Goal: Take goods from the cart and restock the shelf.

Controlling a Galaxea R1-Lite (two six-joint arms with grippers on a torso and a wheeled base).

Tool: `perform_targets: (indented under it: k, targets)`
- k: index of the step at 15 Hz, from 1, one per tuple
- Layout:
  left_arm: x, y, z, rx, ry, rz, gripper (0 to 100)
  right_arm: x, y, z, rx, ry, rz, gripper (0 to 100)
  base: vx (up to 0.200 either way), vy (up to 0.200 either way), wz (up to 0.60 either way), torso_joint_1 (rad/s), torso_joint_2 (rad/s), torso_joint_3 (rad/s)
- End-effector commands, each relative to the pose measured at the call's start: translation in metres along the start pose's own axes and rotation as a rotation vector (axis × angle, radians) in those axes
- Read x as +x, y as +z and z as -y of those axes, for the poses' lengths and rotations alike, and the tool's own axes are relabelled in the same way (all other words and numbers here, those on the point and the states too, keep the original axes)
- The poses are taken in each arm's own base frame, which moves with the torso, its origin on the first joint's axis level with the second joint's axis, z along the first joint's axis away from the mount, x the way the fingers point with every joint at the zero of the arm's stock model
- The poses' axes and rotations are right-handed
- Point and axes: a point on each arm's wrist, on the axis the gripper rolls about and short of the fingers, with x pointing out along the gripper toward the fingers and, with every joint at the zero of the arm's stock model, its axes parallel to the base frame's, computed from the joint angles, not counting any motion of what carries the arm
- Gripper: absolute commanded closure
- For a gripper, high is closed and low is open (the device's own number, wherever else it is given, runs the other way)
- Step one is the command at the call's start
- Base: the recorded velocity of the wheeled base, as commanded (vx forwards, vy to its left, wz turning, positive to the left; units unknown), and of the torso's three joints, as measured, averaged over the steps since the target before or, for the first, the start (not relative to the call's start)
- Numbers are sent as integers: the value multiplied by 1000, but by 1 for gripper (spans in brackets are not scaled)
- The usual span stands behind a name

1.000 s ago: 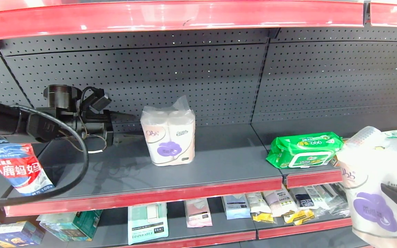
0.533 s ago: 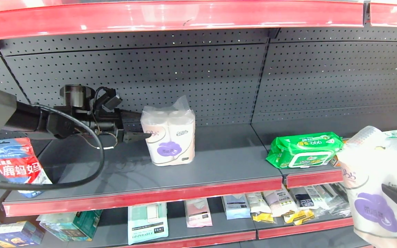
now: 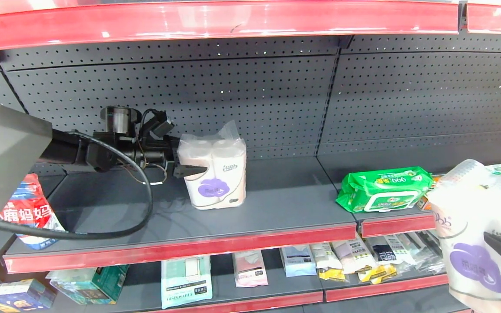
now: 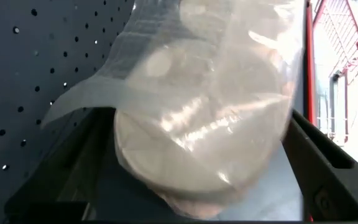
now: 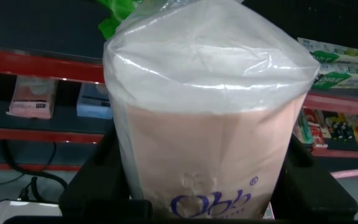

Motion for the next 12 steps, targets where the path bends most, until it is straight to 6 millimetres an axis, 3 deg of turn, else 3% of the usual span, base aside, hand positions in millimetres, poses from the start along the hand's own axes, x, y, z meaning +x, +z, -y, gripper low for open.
perform_targets:
  k: [1,12]
  targets:
    - [8,-2,0,-2,1,-8,0,0,0,0,-1,0,1,100,0,0,0,0,0,0]
    - [21,-5,3,-5,-12,-19,0,0,0,0,-1,1,0,100,0,0,0,0,0,0]
